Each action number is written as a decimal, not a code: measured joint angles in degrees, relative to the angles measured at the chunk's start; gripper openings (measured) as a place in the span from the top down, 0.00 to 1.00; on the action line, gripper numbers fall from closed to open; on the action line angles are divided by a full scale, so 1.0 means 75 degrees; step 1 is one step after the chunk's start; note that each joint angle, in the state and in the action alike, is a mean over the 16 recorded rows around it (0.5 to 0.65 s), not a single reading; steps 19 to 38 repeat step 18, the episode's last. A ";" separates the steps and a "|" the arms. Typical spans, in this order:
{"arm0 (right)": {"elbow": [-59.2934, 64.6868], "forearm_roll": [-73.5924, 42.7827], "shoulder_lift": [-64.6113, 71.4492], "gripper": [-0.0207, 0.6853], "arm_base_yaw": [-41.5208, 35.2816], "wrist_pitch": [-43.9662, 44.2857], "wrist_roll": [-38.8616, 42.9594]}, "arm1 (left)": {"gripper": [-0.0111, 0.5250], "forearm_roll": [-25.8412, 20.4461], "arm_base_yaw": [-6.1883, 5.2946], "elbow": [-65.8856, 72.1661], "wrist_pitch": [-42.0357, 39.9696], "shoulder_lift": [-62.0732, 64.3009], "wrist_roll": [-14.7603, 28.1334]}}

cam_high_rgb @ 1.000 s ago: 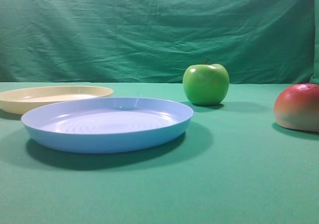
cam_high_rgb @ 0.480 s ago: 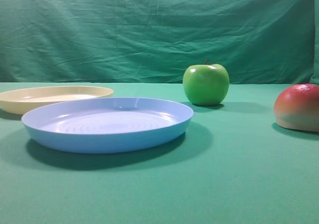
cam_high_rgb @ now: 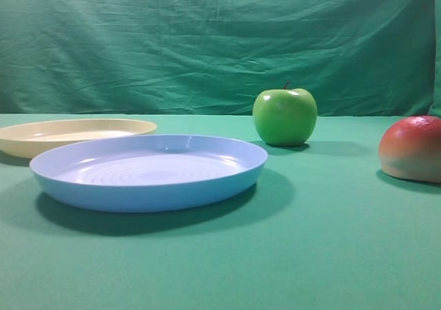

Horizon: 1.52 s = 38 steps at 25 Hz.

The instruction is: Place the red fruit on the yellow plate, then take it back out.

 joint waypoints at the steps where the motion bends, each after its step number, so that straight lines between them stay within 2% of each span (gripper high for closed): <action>1: 0.0000 0.0000 0.0000 0.97 0.0000 0.0000 0.0000 | 0.98 0.0000 0.0000 0.0000 0.0000 0.0000 0.0000; 38: 0.0007 0.0000 0.0000 0.97 0.0000 -0.0011 -0.0022 | 0.98 0.0000 0.0000 0.0000 0.0000 0.0000 0.0000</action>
